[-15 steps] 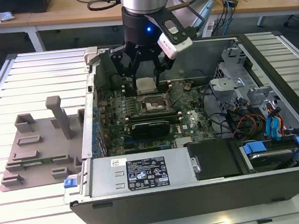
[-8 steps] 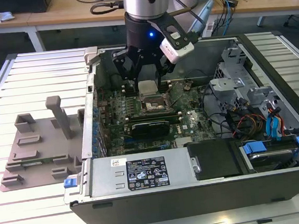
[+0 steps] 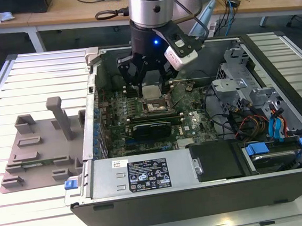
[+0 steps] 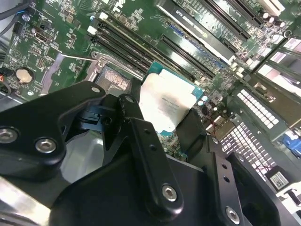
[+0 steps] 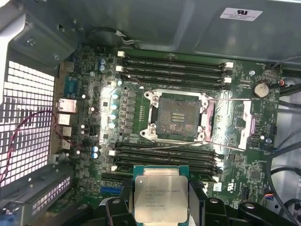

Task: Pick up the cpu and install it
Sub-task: 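Pick up the cpu and move it towards the insertion slot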

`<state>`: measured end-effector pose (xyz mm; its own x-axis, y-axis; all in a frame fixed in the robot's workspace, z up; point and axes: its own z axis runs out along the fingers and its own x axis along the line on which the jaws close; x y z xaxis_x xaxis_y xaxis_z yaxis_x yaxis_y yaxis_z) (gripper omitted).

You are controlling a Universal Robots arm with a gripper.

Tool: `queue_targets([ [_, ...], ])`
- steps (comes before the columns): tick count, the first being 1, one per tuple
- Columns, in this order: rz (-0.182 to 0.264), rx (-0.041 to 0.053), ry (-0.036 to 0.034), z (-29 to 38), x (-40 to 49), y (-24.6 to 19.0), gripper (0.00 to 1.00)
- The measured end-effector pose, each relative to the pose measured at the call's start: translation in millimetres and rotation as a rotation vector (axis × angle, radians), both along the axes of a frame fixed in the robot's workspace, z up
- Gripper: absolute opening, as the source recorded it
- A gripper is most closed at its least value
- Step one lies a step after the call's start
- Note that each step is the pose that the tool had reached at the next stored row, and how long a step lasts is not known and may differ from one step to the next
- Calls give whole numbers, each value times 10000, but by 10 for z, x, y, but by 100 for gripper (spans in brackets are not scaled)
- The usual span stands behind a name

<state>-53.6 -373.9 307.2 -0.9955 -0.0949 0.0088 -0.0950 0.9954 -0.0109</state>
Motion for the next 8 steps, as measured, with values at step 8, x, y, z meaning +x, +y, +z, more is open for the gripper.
queue_targets([
  [8, 0, 0, 13, -112, 45, 1, 55],
])
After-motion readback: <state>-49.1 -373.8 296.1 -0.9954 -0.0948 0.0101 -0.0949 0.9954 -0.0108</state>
